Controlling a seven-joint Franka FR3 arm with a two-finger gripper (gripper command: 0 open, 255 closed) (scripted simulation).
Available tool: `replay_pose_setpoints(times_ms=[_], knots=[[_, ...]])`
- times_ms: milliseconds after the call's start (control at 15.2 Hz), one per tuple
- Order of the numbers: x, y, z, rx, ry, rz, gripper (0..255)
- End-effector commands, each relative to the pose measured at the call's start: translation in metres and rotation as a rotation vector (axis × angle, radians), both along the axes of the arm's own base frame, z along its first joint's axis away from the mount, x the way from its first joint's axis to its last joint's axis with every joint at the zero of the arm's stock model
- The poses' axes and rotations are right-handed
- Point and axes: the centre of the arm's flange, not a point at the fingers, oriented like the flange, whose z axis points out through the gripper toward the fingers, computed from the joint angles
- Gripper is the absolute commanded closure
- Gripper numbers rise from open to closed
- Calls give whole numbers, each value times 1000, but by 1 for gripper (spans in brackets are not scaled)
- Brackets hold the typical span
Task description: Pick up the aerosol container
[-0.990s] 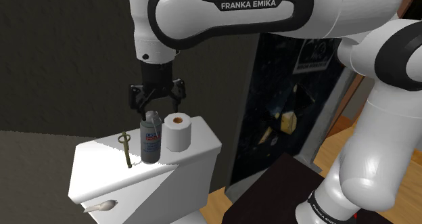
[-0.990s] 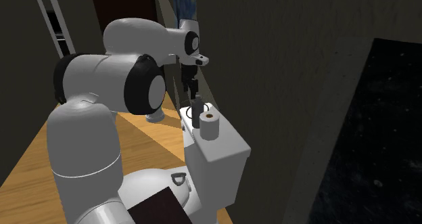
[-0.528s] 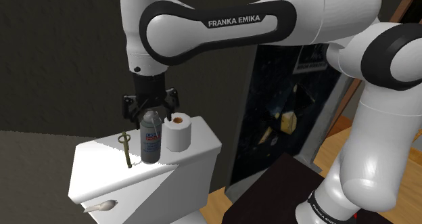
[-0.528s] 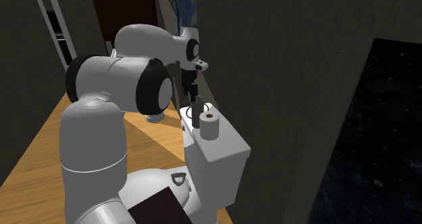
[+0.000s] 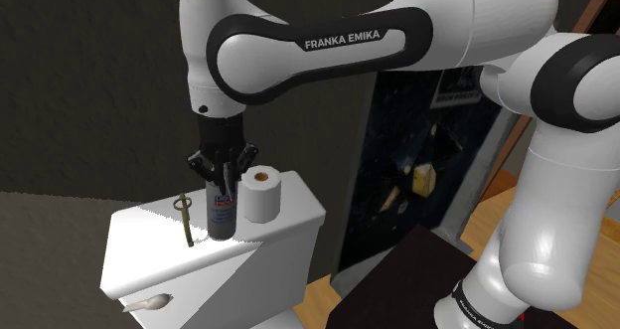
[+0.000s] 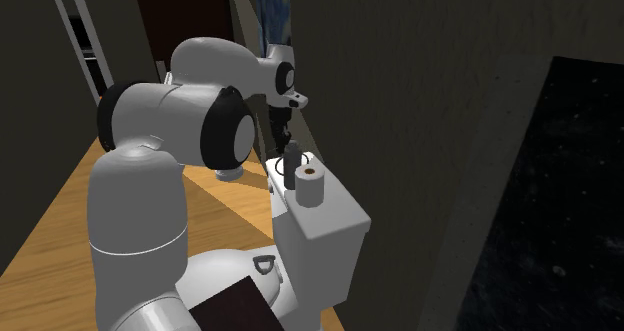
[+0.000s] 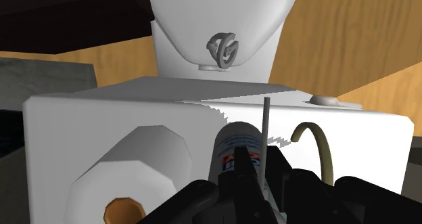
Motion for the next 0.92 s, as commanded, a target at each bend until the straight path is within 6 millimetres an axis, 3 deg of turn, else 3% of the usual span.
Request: replay_pose_setpoints(times_ms=[0, 264, 858], knots=[[0, 0, 0, 0, 0, 0, 255], [0, 0, -1, 0, 1, 0, 255], [0, 0, 47, 0, 1, 0, 255]])
